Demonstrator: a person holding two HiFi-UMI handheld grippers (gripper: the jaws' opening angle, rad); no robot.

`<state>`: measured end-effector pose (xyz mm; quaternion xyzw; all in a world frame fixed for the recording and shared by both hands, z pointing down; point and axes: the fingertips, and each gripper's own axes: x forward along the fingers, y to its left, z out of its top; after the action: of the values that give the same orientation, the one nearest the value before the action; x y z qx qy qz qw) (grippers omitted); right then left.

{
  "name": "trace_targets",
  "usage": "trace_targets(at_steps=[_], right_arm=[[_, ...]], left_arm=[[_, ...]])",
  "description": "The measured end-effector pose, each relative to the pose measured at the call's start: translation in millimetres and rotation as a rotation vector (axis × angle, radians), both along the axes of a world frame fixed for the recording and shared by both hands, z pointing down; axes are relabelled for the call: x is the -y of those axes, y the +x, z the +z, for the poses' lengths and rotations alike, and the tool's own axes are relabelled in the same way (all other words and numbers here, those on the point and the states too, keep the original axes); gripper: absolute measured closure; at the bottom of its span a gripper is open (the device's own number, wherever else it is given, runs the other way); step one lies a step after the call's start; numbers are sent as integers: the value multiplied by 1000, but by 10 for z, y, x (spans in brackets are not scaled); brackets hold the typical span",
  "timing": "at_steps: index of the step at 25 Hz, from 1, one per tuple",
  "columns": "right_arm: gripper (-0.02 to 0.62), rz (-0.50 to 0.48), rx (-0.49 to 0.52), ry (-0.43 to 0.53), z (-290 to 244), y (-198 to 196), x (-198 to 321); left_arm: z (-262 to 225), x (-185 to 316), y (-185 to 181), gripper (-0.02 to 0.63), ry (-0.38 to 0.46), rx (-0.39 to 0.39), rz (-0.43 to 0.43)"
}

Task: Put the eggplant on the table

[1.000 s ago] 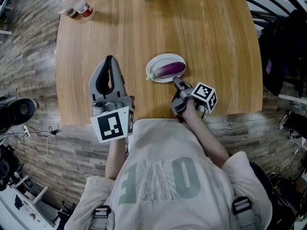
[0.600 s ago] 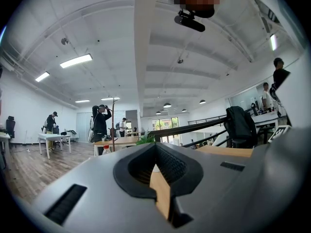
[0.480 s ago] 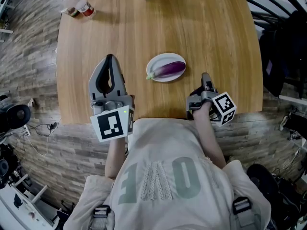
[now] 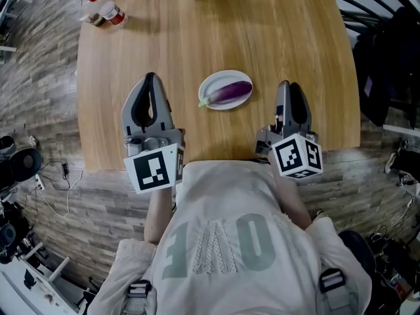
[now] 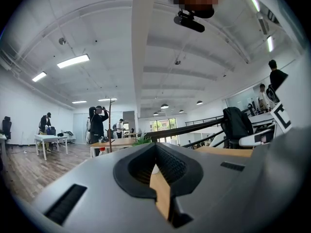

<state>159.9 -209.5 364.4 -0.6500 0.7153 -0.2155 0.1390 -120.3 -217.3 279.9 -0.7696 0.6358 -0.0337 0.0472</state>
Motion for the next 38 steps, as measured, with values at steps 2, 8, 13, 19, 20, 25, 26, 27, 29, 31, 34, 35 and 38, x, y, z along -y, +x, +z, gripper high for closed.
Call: trace_targets(at_steps=[2, 8, 13, 19, 20, 25, 26, 27, 29, 31, 34, 35, 38], right_arm=[[462, -49, -136, 92, -220, -121, -16], [477, -233, -487, 229, -551, -662, -164], [574, -324, -565, 259, -672, -994, -257], [577, -324, -617, 225, -594, -1029, -265], [577, -323, -621, 225, -592, -1024, -266], [577, -317, -636, 224, -601, -995, -263], [577, -315, -635, 218, -593, -989, -267], [577, -314, -637, 213, -582, -987, -268], [577, -315, -647, 218, -575, -998, -259], [577, -315, -650, 223, -572, -1012, -252], [577, -317, -652, 215, -555, -1000, -254], [577, -318, -655, 205, -537, -989, -254], [577, -315, -657, 210, -544, -998, -245]], left_arm=[[-17, -11, 8, 598, 5, -1, 2], [-45, -35, 9, 598, 15, -4, 6], [-53, -79, 139, 598, 24, -17, 38], [-63, -131, 319, 598, 26, -32, 85], [-46, -136, 337, 598, 19, -30, 90], [-53, -134, 383, 598, 13, -27, 106], [-54, -135, 381, 598, 13, -28, 105], [-51, -134, 376, 598, 12, -28, 104], [-35, -124, 360, 598, 10, -28, 102], [-13, -116, 339, 598, 4, -28, 97], [-51, -108, 328, 598, 30, -33, 95], [-93, -101, 331, 598, 54, -39, 100], [-144, -86, 307, 598, 81, -43, 99]])
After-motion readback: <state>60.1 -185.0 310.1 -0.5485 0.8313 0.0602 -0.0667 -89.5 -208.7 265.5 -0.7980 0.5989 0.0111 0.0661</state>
